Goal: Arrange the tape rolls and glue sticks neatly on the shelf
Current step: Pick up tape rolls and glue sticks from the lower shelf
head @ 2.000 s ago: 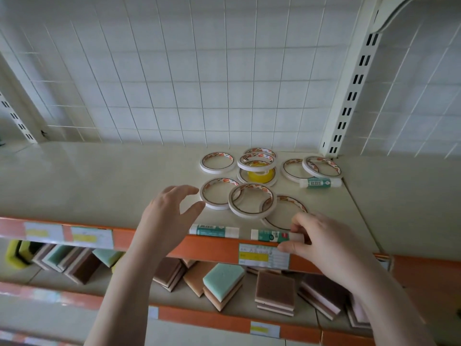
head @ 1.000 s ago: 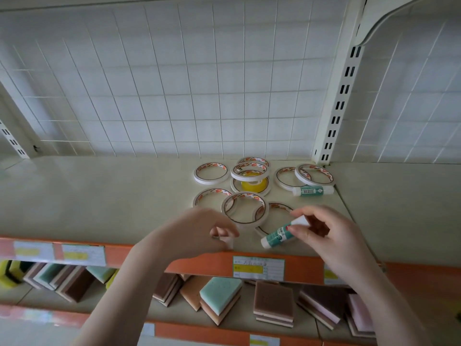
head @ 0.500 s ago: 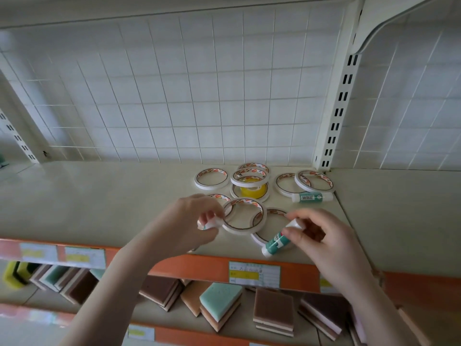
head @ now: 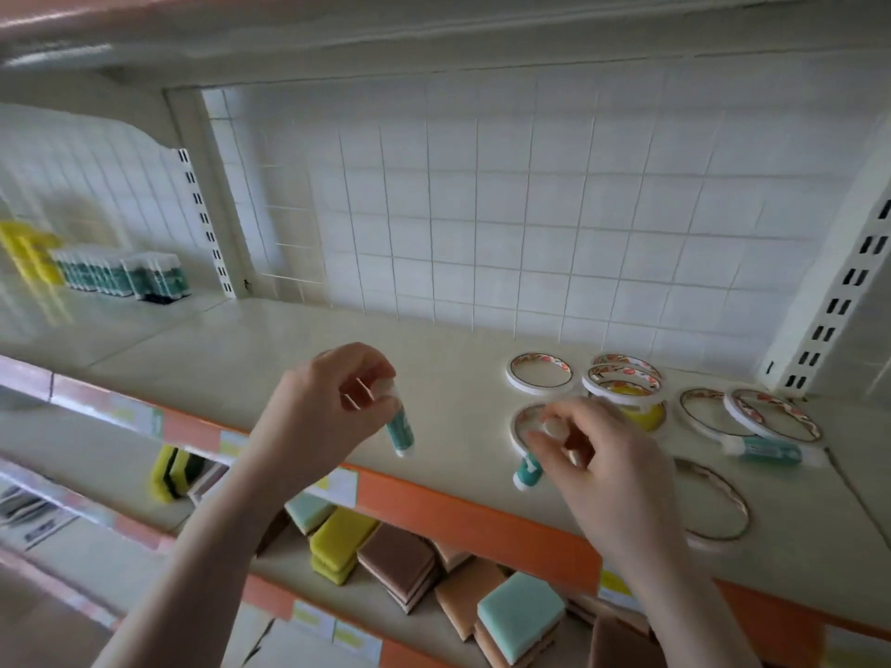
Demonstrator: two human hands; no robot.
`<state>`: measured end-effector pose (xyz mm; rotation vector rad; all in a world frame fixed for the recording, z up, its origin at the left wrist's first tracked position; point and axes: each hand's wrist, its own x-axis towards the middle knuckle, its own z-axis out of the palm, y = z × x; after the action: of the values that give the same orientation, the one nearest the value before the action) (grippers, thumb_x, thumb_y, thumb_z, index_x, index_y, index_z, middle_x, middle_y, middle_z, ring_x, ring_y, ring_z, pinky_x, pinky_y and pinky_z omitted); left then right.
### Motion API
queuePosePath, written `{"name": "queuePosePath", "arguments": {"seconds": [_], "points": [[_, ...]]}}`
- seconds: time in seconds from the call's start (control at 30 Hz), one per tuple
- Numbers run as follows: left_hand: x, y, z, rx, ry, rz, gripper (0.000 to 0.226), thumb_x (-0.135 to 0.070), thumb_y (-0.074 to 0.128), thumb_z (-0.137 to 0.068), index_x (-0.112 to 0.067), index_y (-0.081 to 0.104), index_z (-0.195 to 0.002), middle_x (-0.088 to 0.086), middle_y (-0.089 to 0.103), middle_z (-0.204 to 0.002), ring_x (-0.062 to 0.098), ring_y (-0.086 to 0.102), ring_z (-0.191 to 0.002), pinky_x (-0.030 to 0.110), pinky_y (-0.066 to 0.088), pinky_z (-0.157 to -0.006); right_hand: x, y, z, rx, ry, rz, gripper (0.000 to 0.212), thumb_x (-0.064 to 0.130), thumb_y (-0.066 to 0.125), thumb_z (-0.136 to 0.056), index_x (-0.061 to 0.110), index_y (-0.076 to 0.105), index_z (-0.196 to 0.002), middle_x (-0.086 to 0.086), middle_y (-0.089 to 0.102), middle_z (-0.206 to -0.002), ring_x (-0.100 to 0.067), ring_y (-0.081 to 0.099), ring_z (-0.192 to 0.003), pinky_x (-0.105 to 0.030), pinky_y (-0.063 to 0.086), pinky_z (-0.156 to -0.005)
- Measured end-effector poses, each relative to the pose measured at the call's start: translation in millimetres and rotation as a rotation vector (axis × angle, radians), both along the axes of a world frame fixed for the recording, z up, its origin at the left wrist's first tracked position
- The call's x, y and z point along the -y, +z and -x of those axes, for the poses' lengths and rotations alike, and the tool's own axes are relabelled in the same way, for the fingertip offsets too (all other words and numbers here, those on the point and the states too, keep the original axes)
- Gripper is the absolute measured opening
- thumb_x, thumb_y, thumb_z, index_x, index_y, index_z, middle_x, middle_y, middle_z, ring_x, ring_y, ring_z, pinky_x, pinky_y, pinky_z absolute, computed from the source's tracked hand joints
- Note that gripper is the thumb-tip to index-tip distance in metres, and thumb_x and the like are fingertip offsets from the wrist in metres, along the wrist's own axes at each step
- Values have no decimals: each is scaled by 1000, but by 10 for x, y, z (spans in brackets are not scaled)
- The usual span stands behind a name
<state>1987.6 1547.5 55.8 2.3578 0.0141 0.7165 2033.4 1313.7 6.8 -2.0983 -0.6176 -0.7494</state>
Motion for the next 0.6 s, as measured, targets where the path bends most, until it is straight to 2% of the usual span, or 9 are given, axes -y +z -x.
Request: {"name": "queuePosePath", "arguments": {"seconds": [0.1,0.17,0.27,0.37,0.5,0.6], "points": [[-451,-7,55,52,41,42,21,-5,73,-72,-22,63,-78,-9,60,-68,2,56,-63,7,40,-59,-547,-18,24,34,-2,1,11,31,64,-73,22,59,-76,15,51,-70,0,47,-59,-23,40,-56],[-833,-16,97,90,53,63,20,-3,73,-72,-20,63,-78,-10,60,-69,2,56,-63,5,39,-59,-960,-40,36,40,-7,-15,11,30,65,-72,21,59,-75,14,52,-69,0,48,-60,-21,38,-54],[-1505,4,167,146,61,80,20,0,71,-71,-17,63,-78,-11,60,-68,3,57,-63,5,40,-60,-1657,-28,48,35,-25,-41,11,30,64,-72,20,61,-76,11,53,-69,-5,51,-67,-25,40,-57],[-2150,47,237,149,57,63,19,1,70,-72,-16,65,-80,-10,61,-72,3,59,-67,9,43,-63,-2345,7,76,37,-56,-67,12,28,67,-73,17,63,-76,9,54,-70,-6,49,-67,-25,38,-59],[-2905,64,285,165,80,34,20,-4,70,-72,-21,64,-79,-10,61,-74,4,59,-67,17,46,-67,-3154,62,81,-12,-39,-84,13,14,77,-74,15,64,-78,6,57,-72,-5,49,-58,-26,40,-59],[-3391,42,273,178,101,48,15,-9,70,-71,-20,64,-79,-11,60,-74,5,59,-66,24,49,-69,-3684,123,32,-25,-16,-68,12,15,76,-74,16,64,-78,8,57,-72,-2,53,-63,-29,42,-59]]}}
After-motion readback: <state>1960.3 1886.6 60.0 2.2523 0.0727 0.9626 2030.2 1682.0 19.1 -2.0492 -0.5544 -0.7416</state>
